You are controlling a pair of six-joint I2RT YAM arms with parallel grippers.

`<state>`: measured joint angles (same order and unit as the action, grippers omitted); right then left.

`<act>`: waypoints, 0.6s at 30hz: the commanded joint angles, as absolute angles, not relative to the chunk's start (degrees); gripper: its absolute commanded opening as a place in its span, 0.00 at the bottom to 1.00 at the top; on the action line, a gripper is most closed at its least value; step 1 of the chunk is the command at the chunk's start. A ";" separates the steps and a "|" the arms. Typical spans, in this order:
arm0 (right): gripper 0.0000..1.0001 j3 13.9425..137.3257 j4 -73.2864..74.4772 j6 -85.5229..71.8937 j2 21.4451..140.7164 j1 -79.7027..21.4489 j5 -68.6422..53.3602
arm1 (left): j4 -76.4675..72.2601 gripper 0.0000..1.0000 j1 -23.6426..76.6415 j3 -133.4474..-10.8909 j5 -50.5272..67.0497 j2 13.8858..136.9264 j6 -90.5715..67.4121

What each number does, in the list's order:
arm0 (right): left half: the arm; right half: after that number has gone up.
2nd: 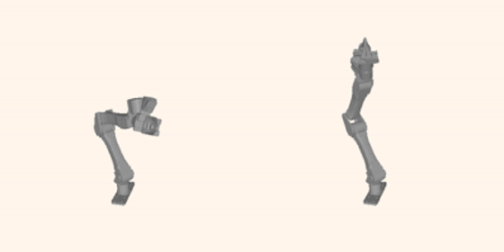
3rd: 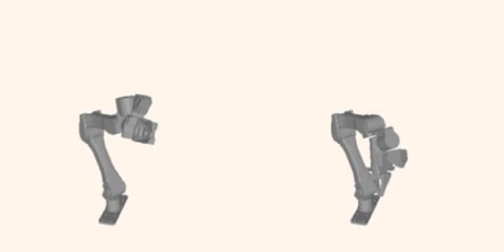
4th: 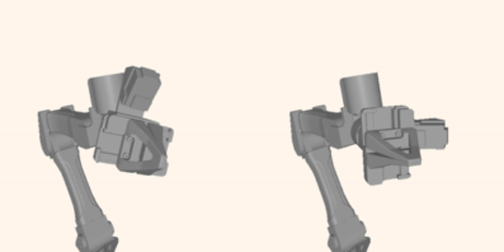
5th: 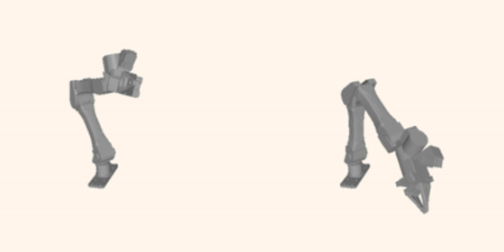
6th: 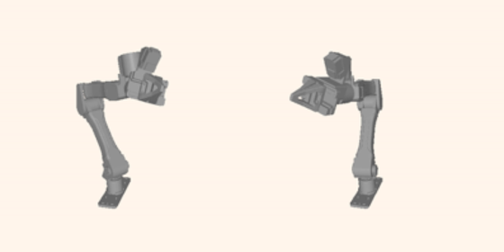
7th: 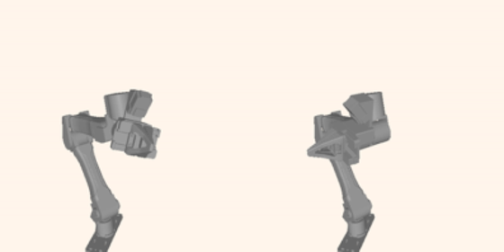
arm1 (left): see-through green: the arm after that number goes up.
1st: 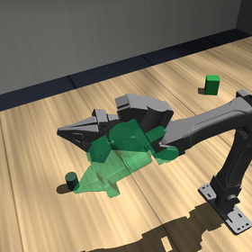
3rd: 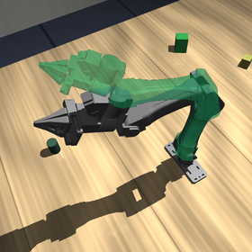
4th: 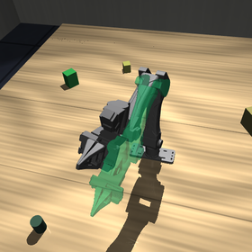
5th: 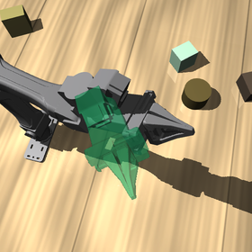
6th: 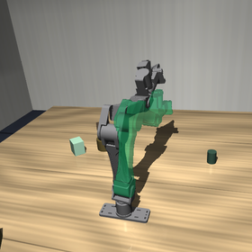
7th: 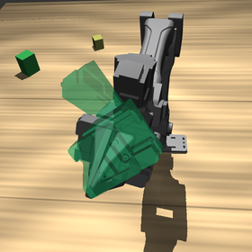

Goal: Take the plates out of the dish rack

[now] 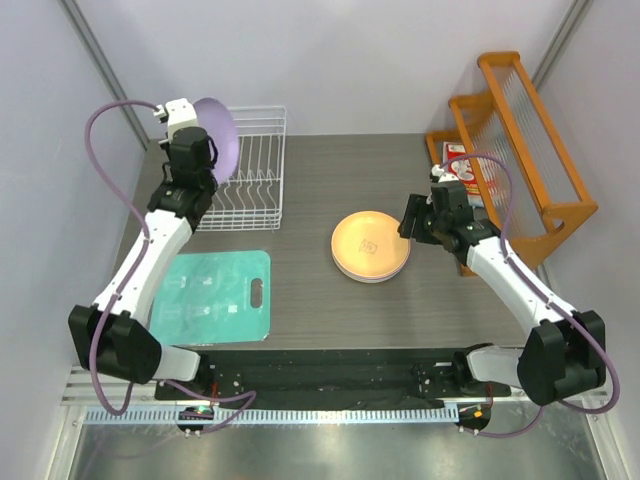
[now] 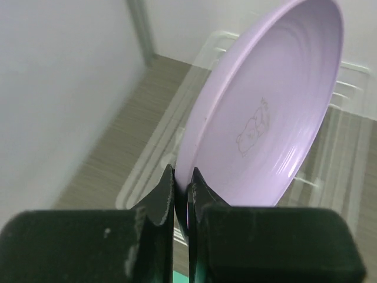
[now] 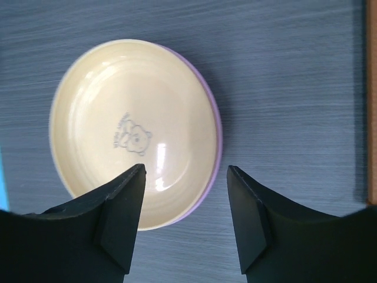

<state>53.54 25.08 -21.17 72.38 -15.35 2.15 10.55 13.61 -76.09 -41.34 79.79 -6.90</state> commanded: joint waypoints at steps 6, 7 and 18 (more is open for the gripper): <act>0.74 51.42 9.33 -27.15 65.39 -15.56 -17.30 | 15.56 0.00 18.26 -70.67 -3.34 76.11 -31.46; 0.75 51.42 8.36 -28.20 65.48 -15.56 -19.14 | 15.56 0.00 19.15 -70.32 -2.73 76.29 -32.33; 0.78 51.59 1.85 -30.85 70.66 -17.14 -21.71 | 13.10 0.00 31.01 -66.71 -1.58 76.99 -37.00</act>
<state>51.51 6.42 -29.28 69.17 -16.27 -19.75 17.34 28.29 -66.74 -3.14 77.28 -33.91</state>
